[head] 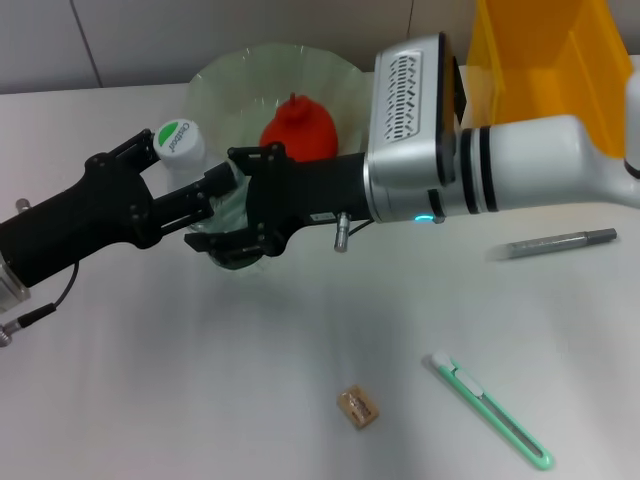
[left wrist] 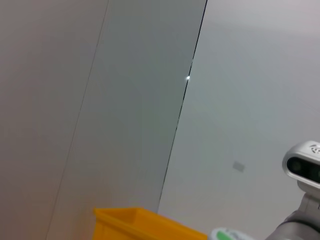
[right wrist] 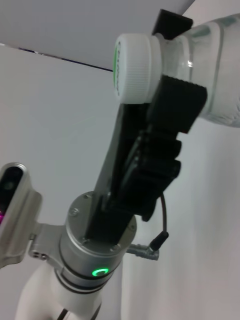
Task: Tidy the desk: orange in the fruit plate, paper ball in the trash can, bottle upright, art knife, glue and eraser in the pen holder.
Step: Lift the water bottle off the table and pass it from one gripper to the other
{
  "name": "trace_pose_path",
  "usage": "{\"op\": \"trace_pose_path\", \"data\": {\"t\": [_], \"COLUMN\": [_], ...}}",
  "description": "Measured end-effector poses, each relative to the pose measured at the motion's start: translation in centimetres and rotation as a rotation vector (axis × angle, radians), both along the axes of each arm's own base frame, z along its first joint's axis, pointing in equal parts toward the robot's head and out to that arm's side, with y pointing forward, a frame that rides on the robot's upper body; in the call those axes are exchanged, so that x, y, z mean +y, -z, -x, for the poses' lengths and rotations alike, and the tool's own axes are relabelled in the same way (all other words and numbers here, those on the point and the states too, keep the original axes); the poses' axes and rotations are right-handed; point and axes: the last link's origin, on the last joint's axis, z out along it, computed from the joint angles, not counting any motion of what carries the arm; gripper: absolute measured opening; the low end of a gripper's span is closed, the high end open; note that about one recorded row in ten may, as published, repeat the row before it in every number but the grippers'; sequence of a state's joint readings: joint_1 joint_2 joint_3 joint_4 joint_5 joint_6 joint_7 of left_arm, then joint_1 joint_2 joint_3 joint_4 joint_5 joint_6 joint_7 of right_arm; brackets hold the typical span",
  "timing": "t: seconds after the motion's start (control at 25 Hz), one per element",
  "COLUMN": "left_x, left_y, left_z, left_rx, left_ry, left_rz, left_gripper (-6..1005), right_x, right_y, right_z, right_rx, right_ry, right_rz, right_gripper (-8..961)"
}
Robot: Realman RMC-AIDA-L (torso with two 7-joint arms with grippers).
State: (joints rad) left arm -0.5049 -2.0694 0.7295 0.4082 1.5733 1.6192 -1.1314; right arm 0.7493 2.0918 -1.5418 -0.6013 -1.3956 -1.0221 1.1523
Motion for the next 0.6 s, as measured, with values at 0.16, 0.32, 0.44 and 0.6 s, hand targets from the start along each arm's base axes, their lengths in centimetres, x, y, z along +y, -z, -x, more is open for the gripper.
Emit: {"op": "trace_pose_path", "data": {"t": [0.16,0.32,0.44,0.6], "left_x": [0.02,-0.04,0.02,-0.04], "left_y": [0.07,0.19,0.18,0.04], "left_z": [-0.1,-0.05,-0.03,0.14], "left_rx": [-0.014,-0.021,-0.019,-0.022], "left_ry": [0.004,0.003,0.002,-0.001], "left_rz": [-0.023,-0.038,-0.042,-0.058], "left_gripper": [842,842,842,843], "right_x": [-0.06,-0.04,0.0,0.16], "right_y": [0.49,0.74,0.79,0.67], "right_z": [-0.07,-0.14,-0.12,-0.08], "right_rx": [0.008,0.008,0.007,0.022], "right_ry": [0.003,0.005,0.003,0.014], "right_rz": [0.004,0.007,0.007,-0.004], "right_gripper": [756,756,756,755]}}
